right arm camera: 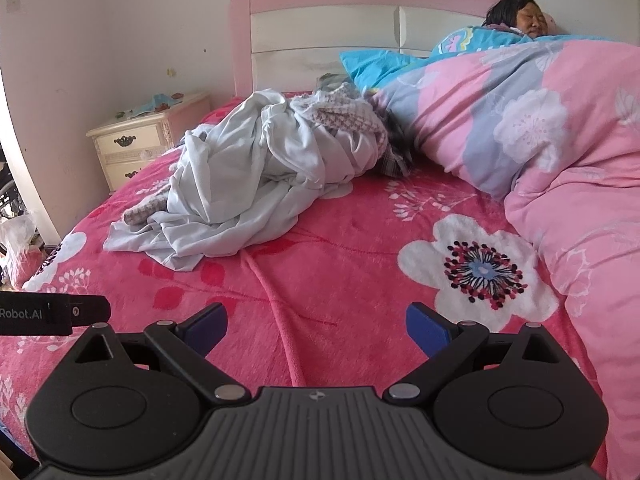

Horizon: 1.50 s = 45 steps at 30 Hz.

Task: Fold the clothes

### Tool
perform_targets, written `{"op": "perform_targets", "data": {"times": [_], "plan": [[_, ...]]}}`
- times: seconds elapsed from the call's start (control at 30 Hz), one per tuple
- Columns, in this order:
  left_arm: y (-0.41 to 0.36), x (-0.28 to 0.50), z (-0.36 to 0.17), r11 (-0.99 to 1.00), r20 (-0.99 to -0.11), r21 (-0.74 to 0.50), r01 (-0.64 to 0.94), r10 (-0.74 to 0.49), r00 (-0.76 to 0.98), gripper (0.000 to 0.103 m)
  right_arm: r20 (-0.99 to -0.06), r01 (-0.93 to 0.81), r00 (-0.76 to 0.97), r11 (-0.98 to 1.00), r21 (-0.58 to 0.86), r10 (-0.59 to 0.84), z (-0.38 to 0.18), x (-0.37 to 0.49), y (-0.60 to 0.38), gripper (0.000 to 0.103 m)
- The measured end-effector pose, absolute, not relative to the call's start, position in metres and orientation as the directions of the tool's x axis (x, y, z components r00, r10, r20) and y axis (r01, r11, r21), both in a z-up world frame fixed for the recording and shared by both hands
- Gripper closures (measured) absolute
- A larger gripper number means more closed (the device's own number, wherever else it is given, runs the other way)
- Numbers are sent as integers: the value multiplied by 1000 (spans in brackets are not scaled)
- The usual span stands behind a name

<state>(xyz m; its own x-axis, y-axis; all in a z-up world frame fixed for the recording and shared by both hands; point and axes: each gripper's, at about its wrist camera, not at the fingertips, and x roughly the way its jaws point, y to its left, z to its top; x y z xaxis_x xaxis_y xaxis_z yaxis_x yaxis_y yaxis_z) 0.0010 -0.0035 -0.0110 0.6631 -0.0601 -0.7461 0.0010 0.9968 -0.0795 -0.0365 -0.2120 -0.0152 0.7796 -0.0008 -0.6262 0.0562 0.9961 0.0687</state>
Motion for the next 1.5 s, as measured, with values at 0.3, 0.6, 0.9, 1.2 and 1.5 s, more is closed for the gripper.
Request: {"op": "perform_targets", "data": {"times": [0.3,0.6,0.9,1.2,1.5], "plan": [[-1,-1,-10,999,-737,-44,-21,-18,676,0,-627,51,779,997,59,-3,-13,-34,-210,5],[-1,-4,-12,999,-734,-37,-25,-10,679,0,-625,42,781,998,55,2,-11,-32,-210,4],[1,-2,-14,999,-741,-36,-37,-2,671,0,-621,40,784,998,54,3,-13,-34,-209,4],[4,-1,-16,997,-743,-38,-65,15,670,0,-624,37,781,997,74,18,-14,-28,-214,4],[2,20,-14,991,-718,-99,-93,-6,696,0,-600,-3,799,997,80,50,-14,0,-227,4]]}}
